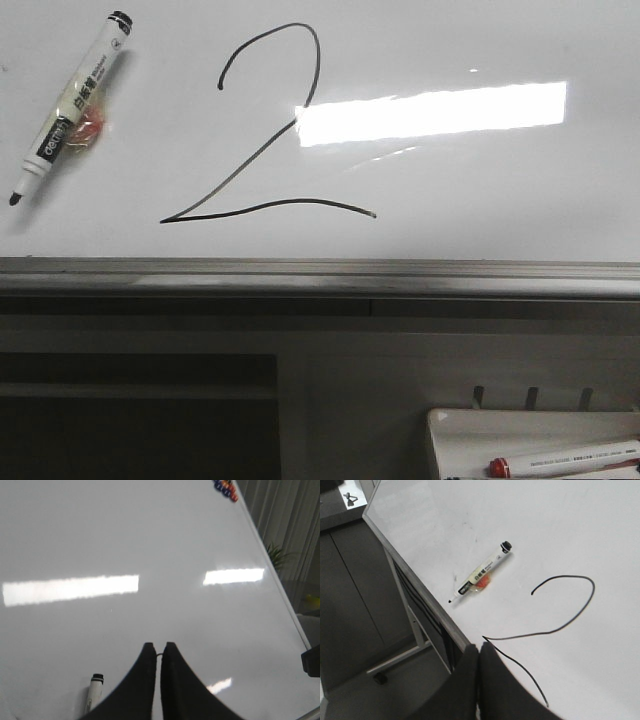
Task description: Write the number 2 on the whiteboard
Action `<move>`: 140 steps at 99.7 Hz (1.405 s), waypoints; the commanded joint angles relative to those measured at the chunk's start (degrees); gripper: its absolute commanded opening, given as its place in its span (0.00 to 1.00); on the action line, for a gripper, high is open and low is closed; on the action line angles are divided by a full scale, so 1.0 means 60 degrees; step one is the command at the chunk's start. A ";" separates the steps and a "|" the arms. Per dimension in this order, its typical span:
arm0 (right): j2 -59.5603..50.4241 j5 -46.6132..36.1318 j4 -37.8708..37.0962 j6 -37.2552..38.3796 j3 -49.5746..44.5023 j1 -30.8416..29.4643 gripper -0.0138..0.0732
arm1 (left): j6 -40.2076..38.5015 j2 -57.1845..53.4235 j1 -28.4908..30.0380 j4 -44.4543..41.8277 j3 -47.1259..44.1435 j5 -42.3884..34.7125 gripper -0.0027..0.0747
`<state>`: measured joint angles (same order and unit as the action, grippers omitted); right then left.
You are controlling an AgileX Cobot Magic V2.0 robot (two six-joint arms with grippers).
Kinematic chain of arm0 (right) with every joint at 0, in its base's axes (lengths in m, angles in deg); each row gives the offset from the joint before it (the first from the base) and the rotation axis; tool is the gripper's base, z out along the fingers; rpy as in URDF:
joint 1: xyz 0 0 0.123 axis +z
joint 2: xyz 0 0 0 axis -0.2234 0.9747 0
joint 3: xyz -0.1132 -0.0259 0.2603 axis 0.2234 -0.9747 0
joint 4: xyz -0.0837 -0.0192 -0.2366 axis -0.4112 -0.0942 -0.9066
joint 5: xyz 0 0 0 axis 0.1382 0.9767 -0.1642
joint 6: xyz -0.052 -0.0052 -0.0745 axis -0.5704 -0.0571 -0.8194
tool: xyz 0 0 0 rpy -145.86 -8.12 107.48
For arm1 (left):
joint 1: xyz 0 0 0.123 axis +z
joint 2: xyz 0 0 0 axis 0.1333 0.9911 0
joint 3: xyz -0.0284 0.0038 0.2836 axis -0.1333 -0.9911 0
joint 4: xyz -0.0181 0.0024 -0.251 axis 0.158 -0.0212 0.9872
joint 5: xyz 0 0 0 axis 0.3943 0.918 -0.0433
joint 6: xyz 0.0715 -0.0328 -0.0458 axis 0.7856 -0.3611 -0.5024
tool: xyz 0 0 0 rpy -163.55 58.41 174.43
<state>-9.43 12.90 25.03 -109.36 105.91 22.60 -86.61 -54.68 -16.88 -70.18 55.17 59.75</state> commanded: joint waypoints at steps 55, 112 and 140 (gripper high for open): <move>-0.6103 -0.0853 -0.0553 -0.0017 -0.4536 -0.0067 0.09 | 0.1119 -0.3916 0.0026 -0.0071 -0.2191 0.0749 0.01; -0.6321 -0.0853 -0.0487 -0.0017 -0.4630 -0.0067 0.09 | 0.1119 -0.3899 0.0026 -0.0071 -0.2191 0.0304 0.01; -0.6321 -0.0853 -0.0487 -0.0017 -0.4630 -0.0067 0.09 | 0.1148 -0.3899 0.0026 0.0292 -0.2202 0.0834 0.01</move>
<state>-47.88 11.21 20.88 -109.36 76.76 22.56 -79.80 -76.69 -16.88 -70.31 40.67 63.69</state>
